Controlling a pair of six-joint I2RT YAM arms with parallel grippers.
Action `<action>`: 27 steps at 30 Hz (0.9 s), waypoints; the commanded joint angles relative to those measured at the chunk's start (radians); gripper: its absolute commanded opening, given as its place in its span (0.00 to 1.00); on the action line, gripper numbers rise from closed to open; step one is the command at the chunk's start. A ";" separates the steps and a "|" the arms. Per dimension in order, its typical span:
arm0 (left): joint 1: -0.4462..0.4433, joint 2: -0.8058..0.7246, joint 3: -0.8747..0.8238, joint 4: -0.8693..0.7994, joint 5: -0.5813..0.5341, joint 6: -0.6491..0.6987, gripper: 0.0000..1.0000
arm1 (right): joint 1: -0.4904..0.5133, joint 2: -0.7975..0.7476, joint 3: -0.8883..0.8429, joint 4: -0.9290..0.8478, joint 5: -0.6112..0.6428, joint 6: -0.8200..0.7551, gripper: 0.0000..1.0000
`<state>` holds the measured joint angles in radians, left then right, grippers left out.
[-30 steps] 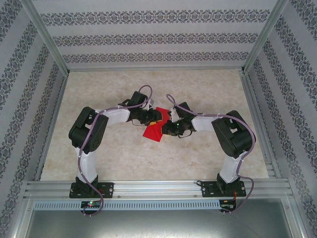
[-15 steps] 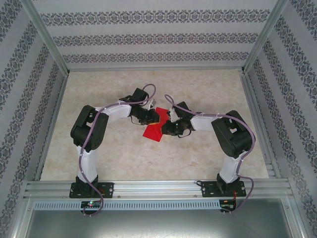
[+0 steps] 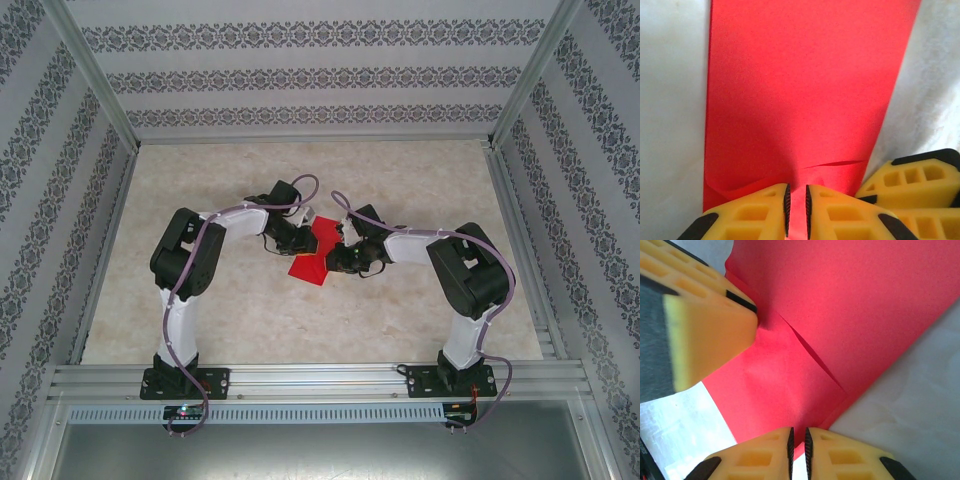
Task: Fold a paper plane with a square sheet of paper (pick it up from the middle)
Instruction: Fold the triangle a second time at the center of the table.
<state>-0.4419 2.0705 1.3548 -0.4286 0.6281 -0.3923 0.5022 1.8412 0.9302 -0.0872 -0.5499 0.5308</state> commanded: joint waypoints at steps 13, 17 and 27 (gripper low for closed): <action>0.015 0.052 0.015 -0.056 -0.068 0.034 0.20 | 0.007 -0.160 -0.006 -0.057 0.093 0.017 0.22; 0.015 0.063 0.012 -0.052 -0.065 0.030 0.21 | 0.033 -0.181 -0.003 -0.007 0.036 0.065 0.22; 0.014 0.070 0.008 -0.044 -0.046 0.029 0.21 | 0.096 -0.062 0.028 0.044 0.003 0.091 0.19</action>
<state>-0.4366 2.0823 1.3659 -0.4351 0.6312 -0.3908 0.5861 1.7447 0.9340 -0.0597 -0.5270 0.6075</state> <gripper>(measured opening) 0.207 0.189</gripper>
